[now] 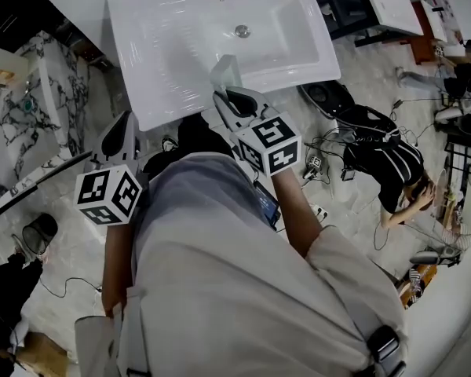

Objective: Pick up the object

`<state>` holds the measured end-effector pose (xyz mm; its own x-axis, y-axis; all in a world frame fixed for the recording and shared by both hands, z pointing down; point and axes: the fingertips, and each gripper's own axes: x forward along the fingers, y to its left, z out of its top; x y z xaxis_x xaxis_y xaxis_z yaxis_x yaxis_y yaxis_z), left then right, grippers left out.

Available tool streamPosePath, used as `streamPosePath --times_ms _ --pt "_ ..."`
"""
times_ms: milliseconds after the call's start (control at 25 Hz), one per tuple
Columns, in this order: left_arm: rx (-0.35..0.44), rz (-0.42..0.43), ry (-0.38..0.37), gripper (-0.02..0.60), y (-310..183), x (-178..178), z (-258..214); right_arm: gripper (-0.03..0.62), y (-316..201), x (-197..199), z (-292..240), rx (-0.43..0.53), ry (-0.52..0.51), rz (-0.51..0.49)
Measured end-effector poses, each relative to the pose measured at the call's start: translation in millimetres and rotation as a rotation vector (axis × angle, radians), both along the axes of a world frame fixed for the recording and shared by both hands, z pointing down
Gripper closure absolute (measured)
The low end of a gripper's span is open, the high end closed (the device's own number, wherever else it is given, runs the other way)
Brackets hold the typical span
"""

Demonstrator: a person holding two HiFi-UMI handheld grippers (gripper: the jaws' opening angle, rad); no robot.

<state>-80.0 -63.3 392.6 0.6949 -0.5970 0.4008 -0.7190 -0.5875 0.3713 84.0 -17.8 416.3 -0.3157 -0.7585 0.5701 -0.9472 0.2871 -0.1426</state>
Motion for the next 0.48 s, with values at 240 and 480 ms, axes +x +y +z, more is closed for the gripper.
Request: streamPosePath --times_ms 240,480 --pt "-0.012 -0.003 -0.007 0.575 6.9 -2.0 3.4 0.559 5.9 2.0 5.5 -0.020 -0.019 0.013" --pt "-0.028 -0.008 -0.002 0.575 8.2 -4.2 7.9 0.559 6.2 2.0 8.6 -0.031 -0.034 0.015"
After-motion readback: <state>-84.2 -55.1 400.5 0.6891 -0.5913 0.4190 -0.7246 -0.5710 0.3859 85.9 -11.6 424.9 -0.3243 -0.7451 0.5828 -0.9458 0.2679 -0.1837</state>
